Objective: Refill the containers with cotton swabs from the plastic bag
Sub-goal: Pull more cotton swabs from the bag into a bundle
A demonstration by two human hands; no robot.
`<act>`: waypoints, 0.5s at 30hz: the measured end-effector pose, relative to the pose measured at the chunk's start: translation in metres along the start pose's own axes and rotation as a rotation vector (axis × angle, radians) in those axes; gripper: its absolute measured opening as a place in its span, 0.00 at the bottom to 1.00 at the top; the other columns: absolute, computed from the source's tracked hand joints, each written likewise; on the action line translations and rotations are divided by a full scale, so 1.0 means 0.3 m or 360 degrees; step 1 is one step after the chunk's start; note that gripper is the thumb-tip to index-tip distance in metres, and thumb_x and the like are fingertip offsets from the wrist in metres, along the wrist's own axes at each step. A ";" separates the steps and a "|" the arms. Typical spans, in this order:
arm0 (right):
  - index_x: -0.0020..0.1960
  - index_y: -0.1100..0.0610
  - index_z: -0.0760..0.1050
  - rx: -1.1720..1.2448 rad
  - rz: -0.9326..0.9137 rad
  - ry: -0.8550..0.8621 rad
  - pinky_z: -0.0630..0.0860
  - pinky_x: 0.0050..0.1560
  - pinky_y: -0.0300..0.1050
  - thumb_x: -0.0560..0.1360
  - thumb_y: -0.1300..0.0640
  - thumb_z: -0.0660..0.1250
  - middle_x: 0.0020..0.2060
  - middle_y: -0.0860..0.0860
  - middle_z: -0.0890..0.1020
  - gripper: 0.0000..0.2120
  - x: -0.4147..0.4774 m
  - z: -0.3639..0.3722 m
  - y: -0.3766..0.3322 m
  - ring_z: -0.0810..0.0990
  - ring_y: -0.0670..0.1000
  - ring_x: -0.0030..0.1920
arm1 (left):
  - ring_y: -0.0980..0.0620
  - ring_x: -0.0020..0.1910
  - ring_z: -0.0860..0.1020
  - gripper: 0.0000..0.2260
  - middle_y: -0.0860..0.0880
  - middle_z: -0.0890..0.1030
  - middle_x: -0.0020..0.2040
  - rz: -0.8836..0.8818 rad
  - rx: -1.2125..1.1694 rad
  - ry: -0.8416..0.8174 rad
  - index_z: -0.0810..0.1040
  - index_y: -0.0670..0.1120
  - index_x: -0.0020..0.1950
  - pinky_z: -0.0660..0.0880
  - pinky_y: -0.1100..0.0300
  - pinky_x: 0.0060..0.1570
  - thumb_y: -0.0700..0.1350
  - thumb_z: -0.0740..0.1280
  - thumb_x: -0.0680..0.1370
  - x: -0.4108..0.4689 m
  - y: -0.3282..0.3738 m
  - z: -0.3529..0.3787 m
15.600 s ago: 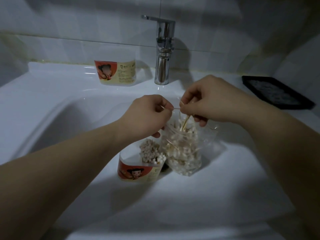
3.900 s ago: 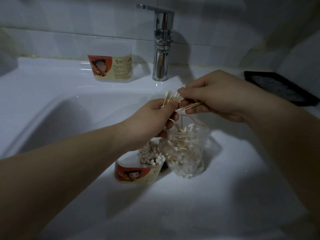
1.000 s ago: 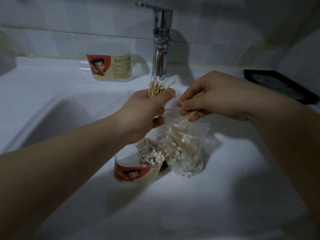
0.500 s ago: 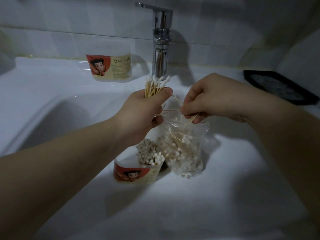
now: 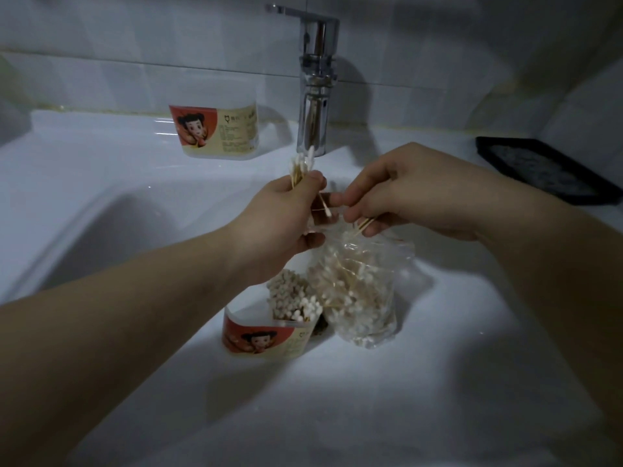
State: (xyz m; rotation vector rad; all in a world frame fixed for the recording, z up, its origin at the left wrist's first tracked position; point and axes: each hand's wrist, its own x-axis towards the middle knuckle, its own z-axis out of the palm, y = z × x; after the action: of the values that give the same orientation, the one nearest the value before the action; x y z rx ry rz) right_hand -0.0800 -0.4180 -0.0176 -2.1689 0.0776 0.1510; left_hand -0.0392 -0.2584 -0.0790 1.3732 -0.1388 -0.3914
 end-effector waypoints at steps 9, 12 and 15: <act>0.47 0.61 0.82 0.0239 -0.0174 0.0216 0.82 0.41 0.37 0.74 0.72 0.72 0.39 0.57 0.87 0.08 0.008 -0.010 0.005 0.88 0.52 0.39 | 0.51 0.46 0.85 0.17 0.46 0.87 0.49 0.0068 0.0288 -0.0198 0.79 0.43 0.58 0.80 0.55 0.44 0.56 0.62 0.84 -0.026 0.004 0.005; 0.47 0.60 0.82 0.0205 -0.0231 0.0222 0.83 0.43 0.39 0.73 0.71 0.74 0.40 0.58 0.88 0.08 0.009 -0.001 0.008 0.88 0.52 0.42 | 0.53 0.44 0.85 0.08 0.46 0.87 0.48 0.0141 0.0326 -0.0313 0.74 0.46 0.45 0.79 0.60 0.39 0.47 0.69 0.81 -0.036 0.005 0.001; 0.47 0.59 0.83 0.0137 -0.0231 0.0257 0.83 0.43 0.38 0.74 0.70 0.73 0.41 0.58 0.87 0.07 0.017 -0.002 0.012 0.88 0.53 0.42 | 0.52 0.42 0.84 0.14 0.44 0.87 0.48 0.0147 0.0283 -0.0312 0.66 0.50 0.41 0.78 0.62 0.36 0.42 0.68 0.82 -0.034 0.002 -0.002</act>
State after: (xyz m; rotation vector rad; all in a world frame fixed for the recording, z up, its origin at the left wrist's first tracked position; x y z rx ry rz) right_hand -0.0754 -0.4205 -0.0210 -2.0892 0.0186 -0.1090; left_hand -0.0484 -0.2541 -0.0774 1.4952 -0.4052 -0.4443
